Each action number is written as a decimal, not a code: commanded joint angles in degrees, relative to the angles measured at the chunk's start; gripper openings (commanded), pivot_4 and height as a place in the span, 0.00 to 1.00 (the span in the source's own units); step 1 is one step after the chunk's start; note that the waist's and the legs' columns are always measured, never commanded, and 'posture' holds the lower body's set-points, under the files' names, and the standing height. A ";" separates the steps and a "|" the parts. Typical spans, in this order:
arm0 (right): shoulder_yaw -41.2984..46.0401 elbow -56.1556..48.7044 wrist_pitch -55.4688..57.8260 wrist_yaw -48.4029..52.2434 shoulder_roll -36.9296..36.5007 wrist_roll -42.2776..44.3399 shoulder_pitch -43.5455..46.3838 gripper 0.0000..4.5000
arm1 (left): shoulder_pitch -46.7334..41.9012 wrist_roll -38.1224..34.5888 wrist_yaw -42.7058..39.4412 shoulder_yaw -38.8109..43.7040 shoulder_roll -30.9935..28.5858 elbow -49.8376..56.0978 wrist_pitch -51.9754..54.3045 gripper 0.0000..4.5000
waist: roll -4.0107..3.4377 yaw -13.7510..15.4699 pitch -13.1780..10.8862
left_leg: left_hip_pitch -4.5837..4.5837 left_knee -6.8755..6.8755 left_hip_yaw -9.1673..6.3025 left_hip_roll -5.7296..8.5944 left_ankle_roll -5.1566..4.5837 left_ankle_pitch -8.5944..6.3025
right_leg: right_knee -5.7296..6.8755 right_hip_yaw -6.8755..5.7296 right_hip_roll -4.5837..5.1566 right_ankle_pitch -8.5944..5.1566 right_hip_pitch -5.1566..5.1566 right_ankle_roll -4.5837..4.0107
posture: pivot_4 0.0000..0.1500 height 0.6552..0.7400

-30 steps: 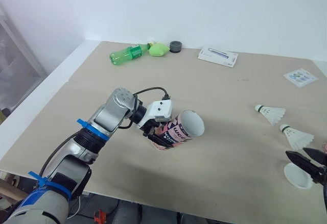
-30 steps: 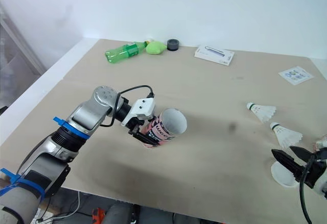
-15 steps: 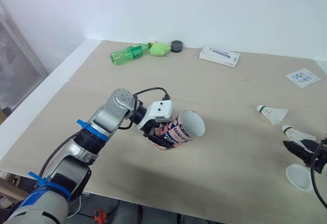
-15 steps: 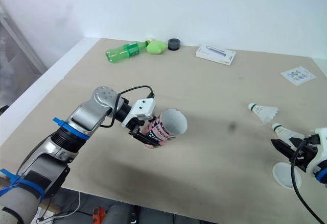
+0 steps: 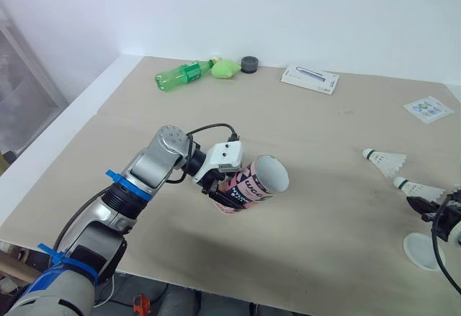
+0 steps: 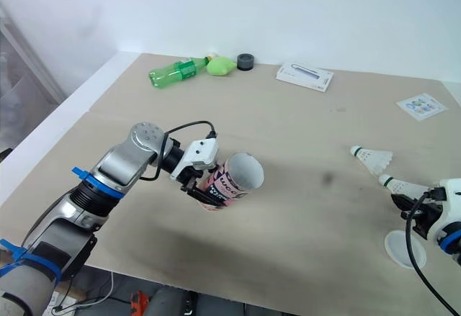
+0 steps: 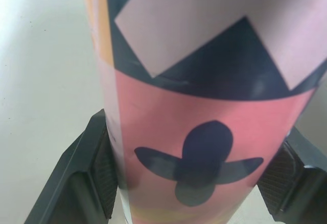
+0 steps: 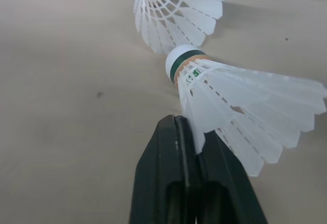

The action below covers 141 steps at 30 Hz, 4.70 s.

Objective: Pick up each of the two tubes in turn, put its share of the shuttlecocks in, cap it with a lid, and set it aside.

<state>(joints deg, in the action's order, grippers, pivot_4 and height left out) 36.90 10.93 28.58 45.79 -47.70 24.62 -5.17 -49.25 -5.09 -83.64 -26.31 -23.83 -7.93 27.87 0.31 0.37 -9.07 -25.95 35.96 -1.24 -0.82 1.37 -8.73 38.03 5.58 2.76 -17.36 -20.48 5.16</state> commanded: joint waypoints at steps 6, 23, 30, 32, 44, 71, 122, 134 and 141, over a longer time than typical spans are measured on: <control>13.27 -21.78 6.80 3.37 -5.92 9.24 -3.55 0.02 | 0.97 0.35 -0.26 -2.40 0.14 -0.32 -0.31 0.68 | -0.17 -0.09 -0.05 | 0.01 -0.06 0.01 0.01 0.00 0.00 | 0.00 0.02 0.02 -0.04 -0.04 0.03 | 1.00 0.87; -8.57 -50.41 9.20 12.14 -22.04 22.91 10.38 0.02 | -1.27 0.47 -2.01 -2.21 0.50 -3.76 -1.84 0.68 | 0.31 0.04 -0.29 | -0.12 -0.09 -0.46 0.08 -0.01 0.01 | -0.06 -0.62 0.22 -0.39 0.07 -0.12 | 1.00 0.87; -19.90 -49.06 3.41 14.96 -22.29 15.73 16.13 0.02 | -1.94 0.08 -2.29 -1.98 0.84 -4.10 -1.40 0.68 | 0.30 0.00 -0.30 | -0.16 -0.20 -0.56 0.09 -0.01 0.01 | -0.05 -0.77 0.21 -0.35 0.04 -0.07 | 1.00 0.87; -21.76 -48.71 3.41 15.45 -21.91 15.62 17.93 0.02 | -2.02 0.09 -2.31 -1.96 0.95 -4.22 -1.39 0.68 | 0.31 0.02 -0.30 | -0.17 -0.22 -0.60 0.10 -0.01 0.01 | -0.05 -0.79 0.21 -0.35 0.03 -0.08 | 1.00 0.87; -20.33 -45.24 9.28 14.54 -19.71 19.41 24.42 0.68 | -2.24 0.17 -1.74 -1.85 1.58 -4.54 -1.27 0.68 | 0.33 0.17 -0.32 | -0.21 -0.19 -0.75 0.10 0.01 0.03 | -0.04 -0.92 0.21 -0.24 0.06 -0.27 | 1.00 0.87; -8.38 2.60 -4.55 3.46 -4.76 -3.77 8.24 0.68 | -0.45 0.10 0.65 -1.35 1.13 -2.78 -0.25 0.68 | -0.03 -0.04 -0.21 | -0.11 -0.23 -0.91 0.19 -0.04 0.46 | 0.02 -1.16 0.24 -0.08 0.20 -0.29 | 1.00 0.87; -28.70 -41.04 0.11 23.98 -21.02 11.65 32.33 0.02 | -2.39 -2.01 -0.58 -1.14 -0.15 -3.25 2.46 0.68 | 0.12 -0.23 -0.56 | -0.36 -0.53 -0.72 0.15 0.05 0.52 | 0.05 -1.20 0.41 -0.10 -0.28 -0.36 | 1.00 0.87; -38.12 -39.98 3.35 25.15 -13.75 10.73 42.33 0.73 | -2.05 -2.02 -0.08 -1.18 -0.24 -3.17 2.37 0.68 | 0.14 -0.13 -0.57 | -0.46 -0.45 -0.75 0.11 0.08 0.56 | 0.12 -1.21 0.35 0.02 -0.42 -0.39 | 1.00 0.87; -25.85 -36.64 10.37 26.28 -16.04 21.34 38.40 0.99 | -1.72 -2.12 0.00 -1.25 -0.32 -2.47 2.57 0.68 | 0.15 -0.01 -0.58 | -0.48 -0.45 -0.77 0.12 0.08 0.56 | 0.12 -1.21 0.35 0.03 -0.39 -0.39 | 1.00 0.87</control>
<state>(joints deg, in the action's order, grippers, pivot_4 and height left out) 4.22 -27.27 35.96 72.19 -62.71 41.00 33.88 -51.79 -7.80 -84.10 -26.13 -24.07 -10.61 30.14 0.45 0.36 -9.65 -26.43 35.51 -2.01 -0.70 1.45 -8.16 38.15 4.36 3.11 -17.33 -20.87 4.77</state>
